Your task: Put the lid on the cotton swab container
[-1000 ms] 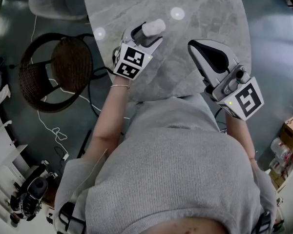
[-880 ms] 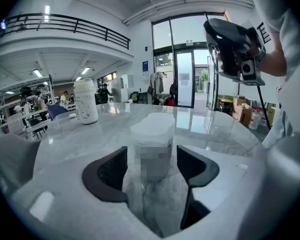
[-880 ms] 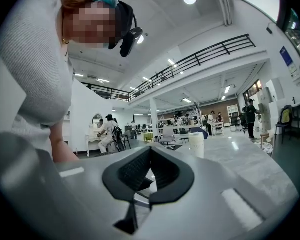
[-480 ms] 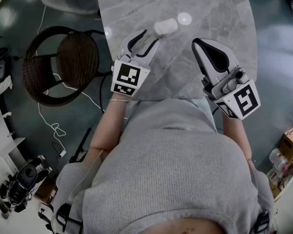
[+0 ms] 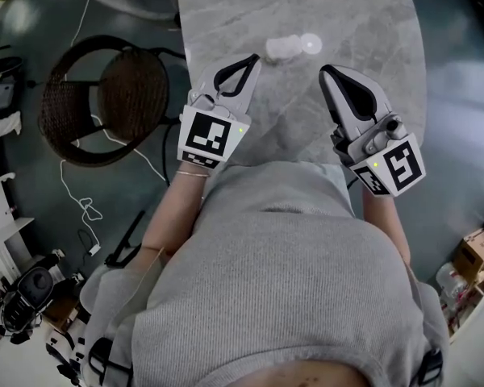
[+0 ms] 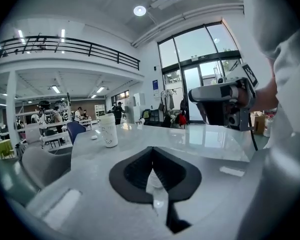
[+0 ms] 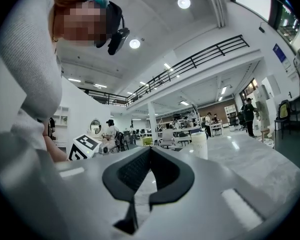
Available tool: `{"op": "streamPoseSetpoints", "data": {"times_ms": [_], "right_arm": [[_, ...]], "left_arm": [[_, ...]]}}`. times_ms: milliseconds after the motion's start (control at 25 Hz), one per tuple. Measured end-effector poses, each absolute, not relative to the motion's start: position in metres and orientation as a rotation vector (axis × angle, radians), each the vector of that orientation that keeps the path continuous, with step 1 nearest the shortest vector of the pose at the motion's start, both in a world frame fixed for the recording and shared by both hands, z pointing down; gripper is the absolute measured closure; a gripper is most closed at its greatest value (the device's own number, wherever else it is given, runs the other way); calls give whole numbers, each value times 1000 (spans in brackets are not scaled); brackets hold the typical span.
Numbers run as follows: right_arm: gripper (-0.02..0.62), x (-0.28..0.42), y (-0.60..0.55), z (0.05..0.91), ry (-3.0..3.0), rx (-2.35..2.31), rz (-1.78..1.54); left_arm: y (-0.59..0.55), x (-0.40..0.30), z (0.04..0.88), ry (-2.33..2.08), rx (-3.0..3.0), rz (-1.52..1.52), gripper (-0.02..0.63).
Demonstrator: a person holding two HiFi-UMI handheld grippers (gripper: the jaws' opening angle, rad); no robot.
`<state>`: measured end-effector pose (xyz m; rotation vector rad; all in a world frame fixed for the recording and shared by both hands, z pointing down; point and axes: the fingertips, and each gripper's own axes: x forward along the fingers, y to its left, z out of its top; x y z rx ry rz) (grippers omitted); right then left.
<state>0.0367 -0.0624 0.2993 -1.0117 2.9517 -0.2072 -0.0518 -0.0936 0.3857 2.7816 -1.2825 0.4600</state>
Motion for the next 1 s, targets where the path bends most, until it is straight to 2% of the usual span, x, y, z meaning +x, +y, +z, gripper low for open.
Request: {"op": "streamPoseSetpoints", "data": {"times_ms": [1000], "right_arm": [[594, 43, -49, 302, 2960, -1094, -201]], "left_arm": [[-78, -50, 376, -1223, 2823, 439, 607]]}}
